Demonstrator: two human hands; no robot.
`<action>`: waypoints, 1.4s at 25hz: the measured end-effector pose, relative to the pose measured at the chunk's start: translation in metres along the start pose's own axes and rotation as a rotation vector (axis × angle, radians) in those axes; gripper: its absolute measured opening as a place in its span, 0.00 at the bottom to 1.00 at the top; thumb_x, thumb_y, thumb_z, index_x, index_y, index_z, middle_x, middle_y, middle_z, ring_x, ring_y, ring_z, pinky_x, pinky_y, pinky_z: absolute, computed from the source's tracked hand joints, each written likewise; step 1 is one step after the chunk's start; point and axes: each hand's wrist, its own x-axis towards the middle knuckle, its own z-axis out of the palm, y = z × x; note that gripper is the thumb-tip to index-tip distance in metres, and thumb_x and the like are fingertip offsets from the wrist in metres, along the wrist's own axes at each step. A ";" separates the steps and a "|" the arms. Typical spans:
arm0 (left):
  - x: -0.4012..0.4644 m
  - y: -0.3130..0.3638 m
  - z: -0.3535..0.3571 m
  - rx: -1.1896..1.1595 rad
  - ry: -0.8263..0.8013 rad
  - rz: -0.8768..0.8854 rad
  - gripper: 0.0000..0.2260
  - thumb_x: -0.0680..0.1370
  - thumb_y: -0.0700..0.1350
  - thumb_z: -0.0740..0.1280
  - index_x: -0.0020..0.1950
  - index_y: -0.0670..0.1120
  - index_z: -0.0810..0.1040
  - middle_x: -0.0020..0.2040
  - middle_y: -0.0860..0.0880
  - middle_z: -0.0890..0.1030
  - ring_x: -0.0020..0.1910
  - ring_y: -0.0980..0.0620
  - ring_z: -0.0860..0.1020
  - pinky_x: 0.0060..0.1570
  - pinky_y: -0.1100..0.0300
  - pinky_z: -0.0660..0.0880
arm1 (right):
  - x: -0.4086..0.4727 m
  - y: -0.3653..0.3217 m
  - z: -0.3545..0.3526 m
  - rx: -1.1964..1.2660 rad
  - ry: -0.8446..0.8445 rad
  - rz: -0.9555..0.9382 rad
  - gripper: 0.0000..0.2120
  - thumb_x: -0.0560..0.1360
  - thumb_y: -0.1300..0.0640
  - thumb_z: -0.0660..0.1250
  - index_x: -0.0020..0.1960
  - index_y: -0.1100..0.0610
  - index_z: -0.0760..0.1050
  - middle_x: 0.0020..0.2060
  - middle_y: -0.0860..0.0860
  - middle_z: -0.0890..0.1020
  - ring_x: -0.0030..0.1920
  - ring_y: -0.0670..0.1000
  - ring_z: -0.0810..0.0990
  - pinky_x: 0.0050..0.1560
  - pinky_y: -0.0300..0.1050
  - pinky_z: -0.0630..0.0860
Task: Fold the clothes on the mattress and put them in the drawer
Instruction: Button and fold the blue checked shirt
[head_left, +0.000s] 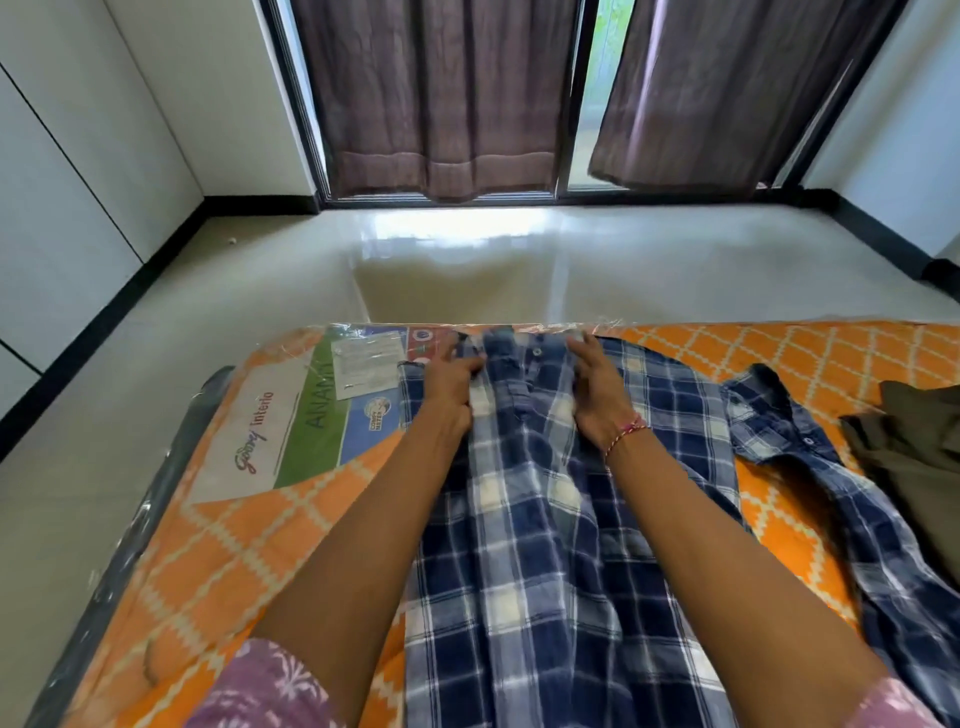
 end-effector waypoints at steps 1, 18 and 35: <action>0.005 0.002 -0.003 0.011 0.003 0.129 0.27 0.76 0.27 0.61 0.74 0.42 0.65 0.70 0.42 0.69 0.57 0.45 0.76 0.45 0.57 0.80 | 0.005 -0.002 0.000 0.015 0.023 -0.026 0.16 0.80 0.64 0.58 0.66 0.53 0.68 0.54 0.54 0.76 0.50 0.53 0.79 0.54 0.52 0.78; -0.014 0.002 -0.023 0.202 -0.066 0.157 0.21 0.77 0.29 0.57 0.69 0.39 0.69 0.59 0.50 0.75 0.55 0.50 0.75 0.53 0.59 0.73 | -0.019 0.022 -0.032 -0.165 0.050 -0.002 0.26 0.78 0.74 0.53 0.70 0.55 0.68 0.63 0.49 0.74 0.51 0.48 0.77 0.40 0.42 0.70; 0.010 -0.029 -0.009 1.292 0.202 0.530 0.26 0.80 0.42 0.62 0.76 0.47 0.57 0.74 0.43 0.64 0.70 0.44 0.66 0.67 0.46 0.66 | 0.030 0.039 -0.013 -1.155 0.182 -0.174 0.25 0.81 0.58 0.56 0.77 0.52 0.55 0.74 0.58 0.62 0.73 0.58 0.61 0.72 0.60 0.61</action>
